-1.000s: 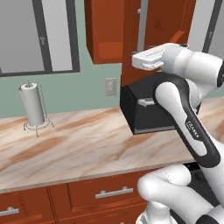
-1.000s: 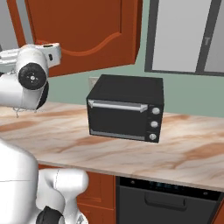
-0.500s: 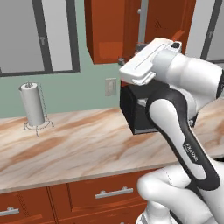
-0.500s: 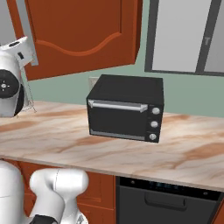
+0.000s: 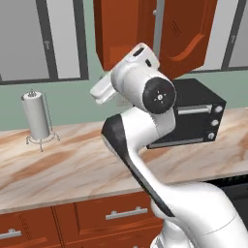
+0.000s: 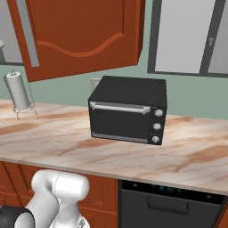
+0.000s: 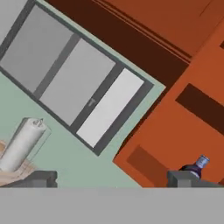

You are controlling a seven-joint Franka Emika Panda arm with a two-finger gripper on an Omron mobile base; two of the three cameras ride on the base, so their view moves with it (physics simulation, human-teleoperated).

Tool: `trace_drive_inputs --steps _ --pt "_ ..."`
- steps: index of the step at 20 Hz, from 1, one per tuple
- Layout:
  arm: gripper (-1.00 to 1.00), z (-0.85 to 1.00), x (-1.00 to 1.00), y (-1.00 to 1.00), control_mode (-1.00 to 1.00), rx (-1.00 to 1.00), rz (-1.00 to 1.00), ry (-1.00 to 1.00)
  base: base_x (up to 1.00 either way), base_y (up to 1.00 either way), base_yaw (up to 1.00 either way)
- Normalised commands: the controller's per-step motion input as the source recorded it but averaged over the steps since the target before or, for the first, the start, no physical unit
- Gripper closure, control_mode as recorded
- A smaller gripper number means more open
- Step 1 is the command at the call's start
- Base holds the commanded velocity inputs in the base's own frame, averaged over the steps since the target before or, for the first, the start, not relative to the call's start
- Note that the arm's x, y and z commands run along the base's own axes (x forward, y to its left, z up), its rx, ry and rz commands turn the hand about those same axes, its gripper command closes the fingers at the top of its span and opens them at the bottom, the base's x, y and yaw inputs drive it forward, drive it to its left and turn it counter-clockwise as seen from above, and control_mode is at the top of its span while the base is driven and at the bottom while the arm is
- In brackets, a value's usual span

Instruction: The dining table condiment station is running low on condiment bottle. Refill the condiment station by opening the cabinet and taking the condiment bottle from the cabinet and placing it on the dining table.

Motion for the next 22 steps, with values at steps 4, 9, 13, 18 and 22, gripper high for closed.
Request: trace_drive_inputs --steps 4,9,13,18,22 --pt "-1.00 -0.38 0.86 0.00 -1.00 -0.22 -0.50 0.24 0.00 0.00 0.00" --pt "-1.00 -0.30 0.94 0.00 -1.00 -0.15 -0.40 0.17 0.00 0.00 0.00" --pt "-1.00 -0.24 0.92 -0.03 -1.00 -0.07 -0.19 0.18 0.00 0.00 0.00" --pt "-1.00 -0.21 0.58 -0.31 -1.00 -0.01 -0.04 0.09 0.00 0.00 0.00" --pt "-1.00 -0.22 0.09 -0.79 -1.00 0.00 0.00 0.01 0.00 0.00 0.00"
